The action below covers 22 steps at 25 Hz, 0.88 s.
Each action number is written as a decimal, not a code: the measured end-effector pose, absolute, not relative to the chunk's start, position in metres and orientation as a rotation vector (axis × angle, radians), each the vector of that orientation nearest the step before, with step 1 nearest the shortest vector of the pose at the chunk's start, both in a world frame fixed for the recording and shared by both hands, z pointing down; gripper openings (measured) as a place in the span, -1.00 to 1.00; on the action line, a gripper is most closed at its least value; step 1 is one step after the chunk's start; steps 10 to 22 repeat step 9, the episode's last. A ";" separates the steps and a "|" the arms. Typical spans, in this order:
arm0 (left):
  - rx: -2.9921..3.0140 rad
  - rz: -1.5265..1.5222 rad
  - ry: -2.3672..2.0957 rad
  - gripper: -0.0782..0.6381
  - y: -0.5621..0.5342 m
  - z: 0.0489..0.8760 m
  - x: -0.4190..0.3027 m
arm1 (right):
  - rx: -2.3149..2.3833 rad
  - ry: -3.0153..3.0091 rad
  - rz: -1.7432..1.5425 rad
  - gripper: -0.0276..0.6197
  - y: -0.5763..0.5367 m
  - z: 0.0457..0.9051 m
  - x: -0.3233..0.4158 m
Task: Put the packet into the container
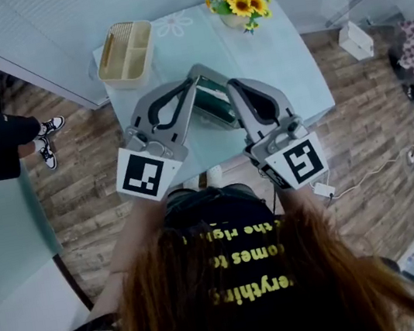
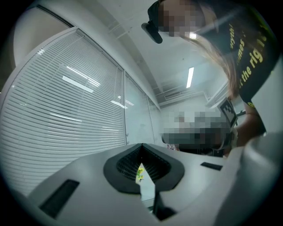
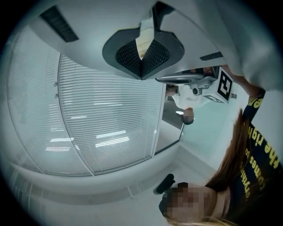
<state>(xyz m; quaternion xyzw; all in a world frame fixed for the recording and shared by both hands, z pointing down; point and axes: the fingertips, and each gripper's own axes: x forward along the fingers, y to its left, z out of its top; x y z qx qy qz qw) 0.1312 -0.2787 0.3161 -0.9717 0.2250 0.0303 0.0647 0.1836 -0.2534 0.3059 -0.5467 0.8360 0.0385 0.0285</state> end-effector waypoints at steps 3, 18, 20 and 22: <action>-2.937 0.097 0.673 -0.78 -0.283 0.316 0.131 | -1.695 2.576 0.118 -0.85 -0.259 0.307 0.183; -2.939 0.086 0.665 -0.78 -0.282 0.319 0.135 | -1.697 2.568 0.108 -0.85 -0.261 0.307 0.185; -2.939 0.086 0.665 -0.78 -0.282 0.319 0.135 | -1.697 2.568 0.108 -0.85 -0.261 0.307 0.185; -2.939 0.086 0.665 -0.78 -0.282 0.319 0.135 | -1.697 2.568 0.108 -0.85 -0.261 0.307 0.185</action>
